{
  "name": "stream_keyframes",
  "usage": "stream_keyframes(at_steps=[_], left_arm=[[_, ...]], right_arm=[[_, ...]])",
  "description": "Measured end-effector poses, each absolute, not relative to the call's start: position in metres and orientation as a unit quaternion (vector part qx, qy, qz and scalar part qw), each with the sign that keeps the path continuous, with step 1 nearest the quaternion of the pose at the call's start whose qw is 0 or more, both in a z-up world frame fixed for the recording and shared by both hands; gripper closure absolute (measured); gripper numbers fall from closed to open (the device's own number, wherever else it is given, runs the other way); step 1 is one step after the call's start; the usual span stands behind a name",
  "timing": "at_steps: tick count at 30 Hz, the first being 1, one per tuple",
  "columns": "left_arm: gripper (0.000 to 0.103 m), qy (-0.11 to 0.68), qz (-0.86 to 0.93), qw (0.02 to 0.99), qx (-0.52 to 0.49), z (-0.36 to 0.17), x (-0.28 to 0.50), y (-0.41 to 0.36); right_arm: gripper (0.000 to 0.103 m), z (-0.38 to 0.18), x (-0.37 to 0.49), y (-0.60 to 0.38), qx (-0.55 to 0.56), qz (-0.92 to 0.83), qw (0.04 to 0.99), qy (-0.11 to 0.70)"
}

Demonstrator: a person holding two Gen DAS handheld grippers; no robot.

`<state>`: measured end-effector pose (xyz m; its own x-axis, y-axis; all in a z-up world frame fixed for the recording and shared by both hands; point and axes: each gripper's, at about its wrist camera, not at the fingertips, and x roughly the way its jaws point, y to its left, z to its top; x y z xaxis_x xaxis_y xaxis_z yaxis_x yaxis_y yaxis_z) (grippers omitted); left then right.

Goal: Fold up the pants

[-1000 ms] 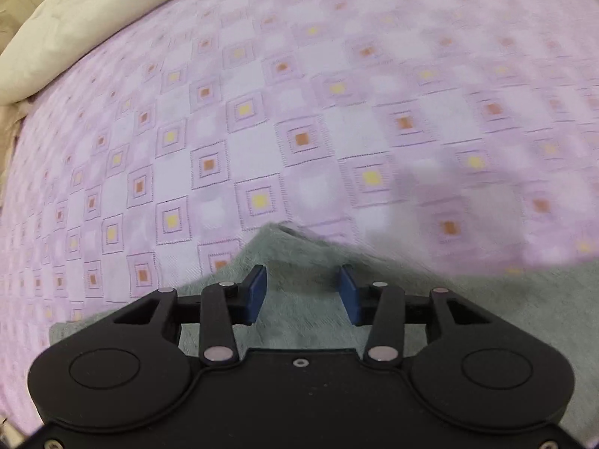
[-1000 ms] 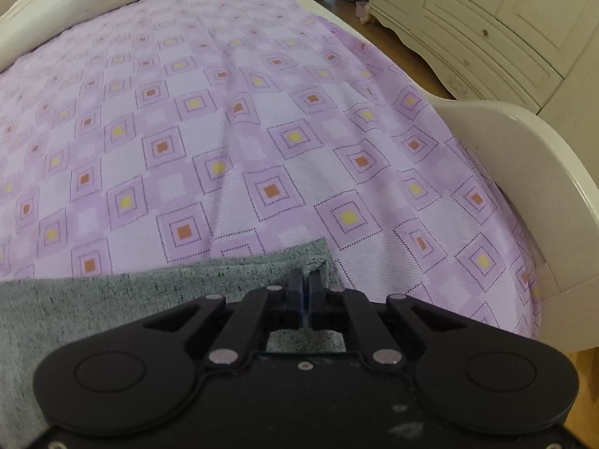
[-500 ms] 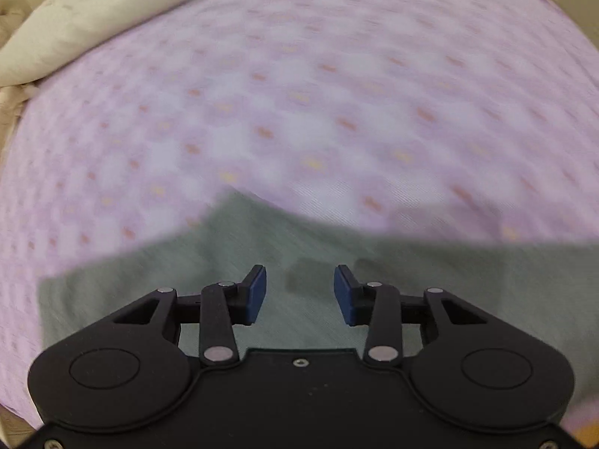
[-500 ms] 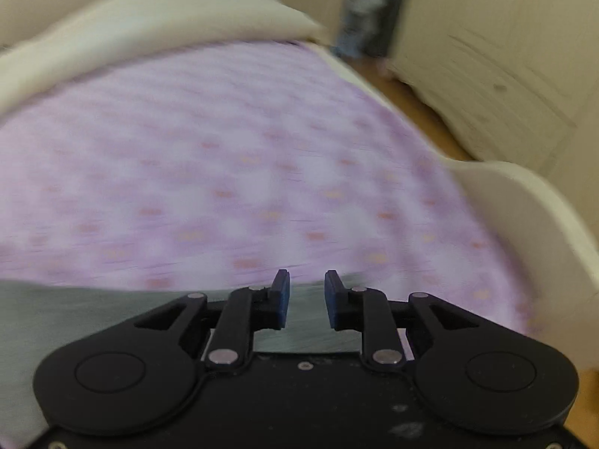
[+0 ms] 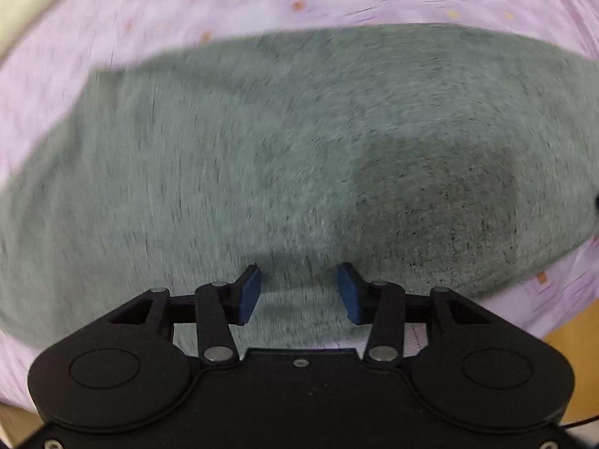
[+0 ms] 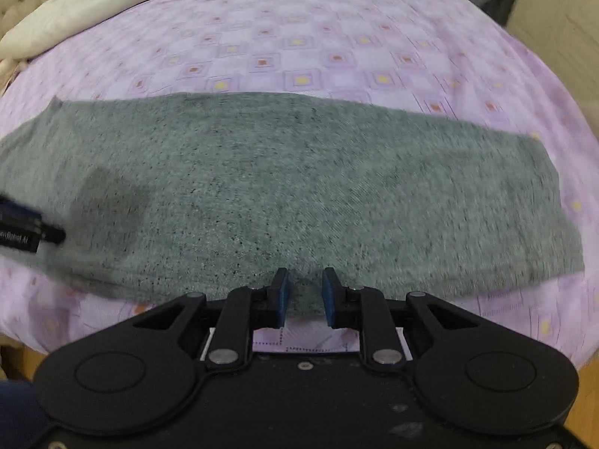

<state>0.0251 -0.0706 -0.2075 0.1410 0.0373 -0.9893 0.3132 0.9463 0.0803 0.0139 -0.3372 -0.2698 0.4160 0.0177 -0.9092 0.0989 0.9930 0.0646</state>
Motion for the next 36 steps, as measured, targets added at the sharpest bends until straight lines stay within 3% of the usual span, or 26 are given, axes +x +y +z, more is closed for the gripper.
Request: stream_keyframes(at_steps=[1,3,6,9,17,21,23,28,31,36], left_arm=[[0.045,0.654,-0.088,0.740,0.125,-0.208,0.029,-0.067],[0.028,0.659,-0.075,0.737,0.128,-0.209,0.035,-0.063],[0.016,0.661,-0.065,0.740,0.110,-0.213,0.037,-0.050],[0.016,0.665,-0.066,0.740,0.075,-0.212,0.037,-0.035],[0.014,0.641,-0.061,0.760,0.094,-0.202,0.009,-0.039],[0.000,0.629,-0.056,0.764,0.131,-0.202,0.001,-0.043],[0.000,0.622,-0.053,0.768,0.145,-0.203,-0.005,-0.048],[0.001,0.614,-0.035,0.771,0.164,-0.193,-0.014,-0.066],[0.020,0.622,-0.032,0.770,0.140,-0.176,-0.021,-0.077],[0.022,0.607,-0.013,0.788,0.105,-0.138,-0.033,-0.099]], right_arm=[[0.082,-0.271,0.018,-0.338,0.058,-0.029,0.837,0.544],[0.082,-0.273,0.025,-0.335,0.055,-0.038,0.834,0.547],[0.082,-0.274,0.029,-0.326,0.039,-0.049,0.835,0.547],[0.082,-0.275,0.031,-0.320,0.028,-0.057,0.833,0.549],[0.081,-0.270,0.039,-0.323,0.033,-0.064,0.816,0.574],[0.075,-0.264,0.038,-0.333,0.058,-0.059,0.815,0.573],[0.065,-0.257,0.032,-0.341,0.069,-0.048,0.820,0.566],[0.060,-0.225,-0.003,-0.373,0.037,-0.057,0.853,0.517],[0.059,-0.208,-0.018,-0.413,0.049,-0.075,0.870,0.485],[0.056,-0.208,-0.017,-0.495,0.109,-0.121,0.870,0.465]])
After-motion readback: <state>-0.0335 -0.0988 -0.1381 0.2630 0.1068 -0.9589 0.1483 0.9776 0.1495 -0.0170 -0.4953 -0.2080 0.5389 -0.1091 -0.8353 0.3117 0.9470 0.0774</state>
